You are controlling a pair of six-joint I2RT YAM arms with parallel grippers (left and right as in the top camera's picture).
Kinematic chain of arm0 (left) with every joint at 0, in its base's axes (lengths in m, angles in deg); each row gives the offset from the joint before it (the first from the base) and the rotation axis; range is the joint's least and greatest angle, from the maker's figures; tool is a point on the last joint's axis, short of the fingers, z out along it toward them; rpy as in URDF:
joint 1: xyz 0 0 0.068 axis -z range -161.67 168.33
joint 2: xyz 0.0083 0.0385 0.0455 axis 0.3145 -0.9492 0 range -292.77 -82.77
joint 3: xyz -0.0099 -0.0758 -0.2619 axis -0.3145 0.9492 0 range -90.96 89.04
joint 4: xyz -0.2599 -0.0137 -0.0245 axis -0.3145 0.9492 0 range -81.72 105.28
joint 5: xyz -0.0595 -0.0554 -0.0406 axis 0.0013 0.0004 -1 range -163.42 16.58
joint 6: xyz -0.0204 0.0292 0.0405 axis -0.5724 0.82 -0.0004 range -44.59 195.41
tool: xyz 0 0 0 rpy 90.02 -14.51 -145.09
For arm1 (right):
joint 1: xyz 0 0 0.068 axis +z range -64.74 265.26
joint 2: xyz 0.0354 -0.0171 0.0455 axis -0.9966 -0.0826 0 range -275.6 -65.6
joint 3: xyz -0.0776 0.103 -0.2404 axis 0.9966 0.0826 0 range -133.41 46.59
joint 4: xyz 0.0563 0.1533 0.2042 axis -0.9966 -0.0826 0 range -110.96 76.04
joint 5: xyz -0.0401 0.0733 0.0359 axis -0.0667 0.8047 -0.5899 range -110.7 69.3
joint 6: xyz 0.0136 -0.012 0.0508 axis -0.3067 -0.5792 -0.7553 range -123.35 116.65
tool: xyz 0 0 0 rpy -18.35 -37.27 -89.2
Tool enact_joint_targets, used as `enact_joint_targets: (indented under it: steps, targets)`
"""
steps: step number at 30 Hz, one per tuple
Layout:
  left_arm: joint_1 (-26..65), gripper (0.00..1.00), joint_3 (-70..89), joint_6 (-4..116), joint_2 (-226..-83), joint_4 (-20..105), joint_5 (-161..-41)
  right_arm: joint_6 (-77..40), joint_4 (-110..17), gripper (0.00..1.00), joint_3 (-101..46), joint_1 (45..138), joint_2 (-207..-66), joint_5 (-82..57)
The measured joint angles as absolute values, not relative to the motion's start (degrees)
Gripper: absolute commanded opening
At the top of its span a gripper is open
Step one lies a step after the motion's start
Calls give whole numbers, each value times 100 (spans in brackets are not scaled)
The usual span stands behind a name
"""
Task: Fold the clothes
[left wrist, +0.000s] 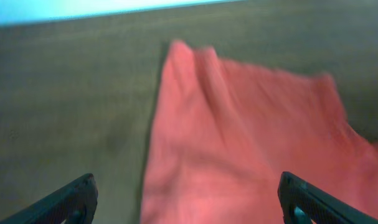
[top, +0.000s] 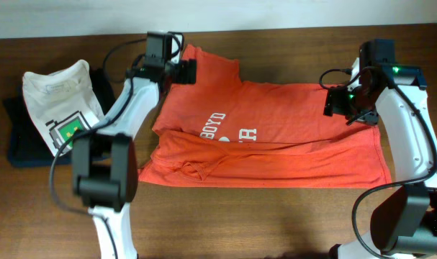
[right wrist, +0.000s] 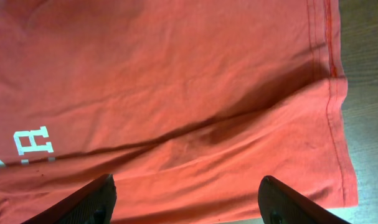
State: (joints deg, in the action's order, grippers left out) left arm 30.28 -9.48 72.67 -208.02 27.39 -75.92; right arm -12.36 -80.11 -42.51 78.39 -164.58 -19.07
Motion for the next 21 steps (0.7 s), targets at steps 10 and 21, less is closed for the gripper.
enact_joint_targets:
  steps: [10,21]
  targets:
    - [2921,89,-2522,7300,-22692,2656,-8007,-1238,-8089,77,-4251,7839,-16458,-1866]
    - [2907,1,-2679,7251,-22764,3117,-8766,-1238,-7414,82,-4249,7839,-16458,-1899]
